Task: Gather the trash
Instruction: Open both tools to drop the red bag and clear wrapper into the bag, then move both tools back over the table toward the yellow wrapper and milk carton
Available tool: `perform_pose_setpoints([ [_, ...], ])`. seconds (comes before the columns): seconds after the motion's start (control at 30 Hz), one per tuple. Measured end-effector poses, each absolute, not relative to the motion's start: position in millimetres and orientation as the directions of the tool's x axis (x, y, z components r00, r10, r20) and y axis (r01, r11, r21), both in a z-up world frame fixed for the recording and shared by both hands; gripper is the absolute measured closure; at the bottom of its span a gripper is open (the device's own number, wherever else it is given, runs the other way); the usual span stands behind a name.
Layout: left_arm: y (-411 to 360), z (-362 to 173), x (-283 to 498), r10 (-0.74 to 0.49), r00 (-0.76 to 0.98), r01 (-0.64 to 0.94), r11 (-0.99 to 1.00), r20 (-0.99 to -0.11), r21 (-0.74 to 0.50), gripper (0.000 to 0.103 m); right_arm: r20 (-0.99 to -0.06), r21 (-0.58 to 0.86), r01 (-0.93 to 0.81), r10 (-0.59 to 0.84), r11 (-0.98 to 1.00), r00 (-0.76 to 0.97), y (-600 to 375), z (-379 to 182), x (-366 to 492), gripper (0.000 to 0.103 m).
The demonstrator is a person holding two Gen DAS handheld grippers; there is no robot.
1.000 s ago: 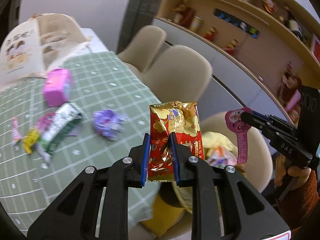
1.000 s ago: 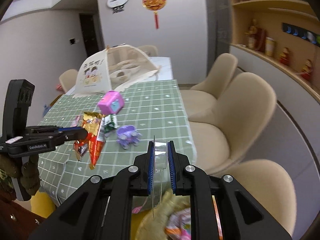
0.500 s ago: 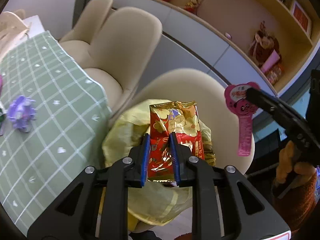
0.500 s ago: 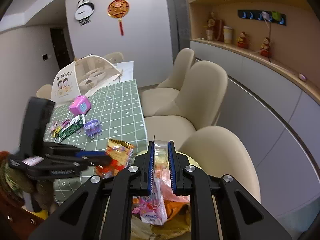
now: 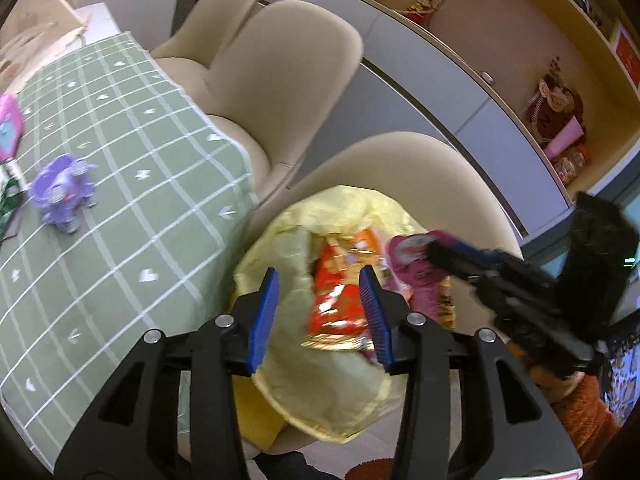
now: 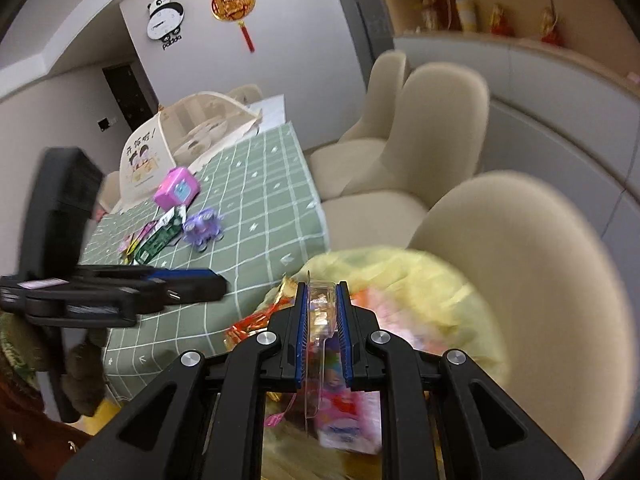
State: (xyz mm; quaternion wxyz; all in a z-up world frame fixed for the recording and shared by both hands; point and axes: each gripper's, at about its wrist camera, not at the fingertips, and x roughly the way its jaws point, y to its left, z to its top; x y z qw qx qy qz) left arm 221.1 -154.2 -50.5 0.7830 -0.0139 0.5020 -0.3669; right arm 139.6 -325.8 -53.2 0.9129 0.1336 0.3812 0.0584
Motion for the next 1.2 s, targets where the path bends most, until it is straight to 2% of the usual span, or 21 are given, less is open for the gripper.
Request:
perform_pose_setpoints([
  [0.2,-112,-43,225,-0.571,0.274,0.498,0.773,-0.774,-0.393,0.061,-0.775,0.257,-0.019,0.218,0.966,0.594,-308,-96,168,0.089],
  [0.43,-67,-44,225,-0.535,0.327,0.450,0.813,-0.779,-0.370,0.060,-0.870,0.170,-0.022,0.161,0.985,0.466,-295,-134,172,0.088],
  [0.63,-33,-59,231,-0.504,0.344,0.372,0.848,-0.792,-0.378,0.059,-0.845,0.160,0.001,0.136,0.987,0.516,-296,-119,160,0.086],
  [0.7,-23,-61,231,-0.496,0.354,0.351,0.856,-0.793,-0.378,0.058,-0.841,0.157,0.015,0.126,0.987,0.526,-298,-113,157,0.071],
  [0.73,-18,-62,232,-0.492,0.361,0.343,0.860,-0.792,-0.378,0.057,-0.835,0.164,0.019,0.128,0.986,0.535,-300,-109,154,0.069],
  [0.97,30,-70,238,-0.439,0.421,0.235,0.898,-0.794,-0.372,0.055,-0.799,0.140,0.044,0.087,0.989,0.595,-306,-73,141,0.069],
  [1.2,99,-82,249,-0.342,0.498,0.045,0.928,-0.797,-0.369,0.055,-0.710,0.200,-0.036,0.171,0.979,0.683,-277,-31,151,0.068],
])
